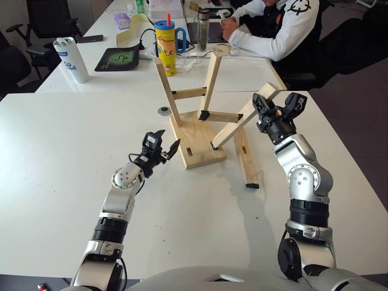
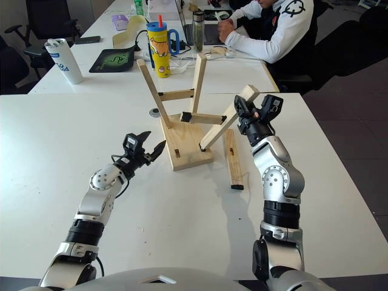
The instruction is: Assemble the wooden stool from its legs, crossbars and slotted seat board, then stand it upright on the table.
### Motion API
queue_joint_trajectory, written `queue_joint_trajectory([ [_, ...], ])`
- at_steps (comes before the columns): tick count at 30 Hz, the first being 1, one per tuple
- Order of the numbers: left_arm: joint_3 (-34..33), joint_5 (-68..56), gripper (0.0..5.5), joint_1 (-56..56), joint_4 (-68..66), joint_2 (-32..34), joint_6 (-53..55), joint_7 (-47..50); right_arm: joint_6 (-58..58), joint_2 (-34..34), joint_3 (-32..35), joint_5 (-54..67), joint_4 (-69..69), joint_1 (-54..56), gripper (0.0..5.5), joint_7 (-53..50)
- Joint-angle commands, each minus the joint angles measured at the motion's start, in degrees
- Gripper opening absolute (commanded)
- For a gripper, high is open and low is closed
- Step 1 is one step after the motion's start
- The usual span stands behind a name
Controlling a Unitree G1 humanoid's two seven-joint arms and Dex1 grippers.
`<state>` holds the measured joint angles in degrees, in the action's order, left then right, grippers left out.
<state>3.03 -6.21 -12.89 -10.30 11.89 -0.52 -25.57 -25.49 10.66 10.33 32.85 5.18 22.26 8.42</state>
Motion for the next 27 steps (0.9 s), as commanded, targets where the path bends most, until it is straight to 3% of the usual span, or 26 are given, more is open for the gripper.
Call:
queue_joint_trajectory([
  [1, -0.3, 0.7, 3.27, 0.7, 0.6, 0.2, -0.6, 1.1, 0.3, 1.4, -4.7, -9.0, -2.3, -3.9, 1.04, -2.2],
  [8, 0.1, 1.2, 3.27, 0.3, 0.2, 0.1, -0.8, 1.3, 0.2, 0.3, -9.9, -9.5, 0.3, -4.3, 1.04, 1.6],
  [16, 0.0, 1.2, 3.27, -0.3, -0.1, -0.1, -1.0, 1.6, 2.7, 0.0, -9.9, -10.4, 1.7, -3.3, 1.04, 3.2],
  [17, 0.1, 1.3, 3.27, -0.3, -0.1, -0.1, -1.1, 1.7, 3.4, 0.0, -10.1, -11.1, 2.1, -3.3, 1.40, 3.1],
  [24, -0.2, 1.1, 3.27, -0.8, -0.3, 0.0, -1.2, 1.8, 6.0, -2.0, -7.0, -12.2, 3.7, -0.5, 2.49, 0.9],
  [27, -0.1, 1.1, 3.27, -0.8, -0.3, 0.0, -1.3, 1.9, 6.7, -2.3, -5.1, -11.5, 5.0, 1.9, 2.49, 0.0],
])
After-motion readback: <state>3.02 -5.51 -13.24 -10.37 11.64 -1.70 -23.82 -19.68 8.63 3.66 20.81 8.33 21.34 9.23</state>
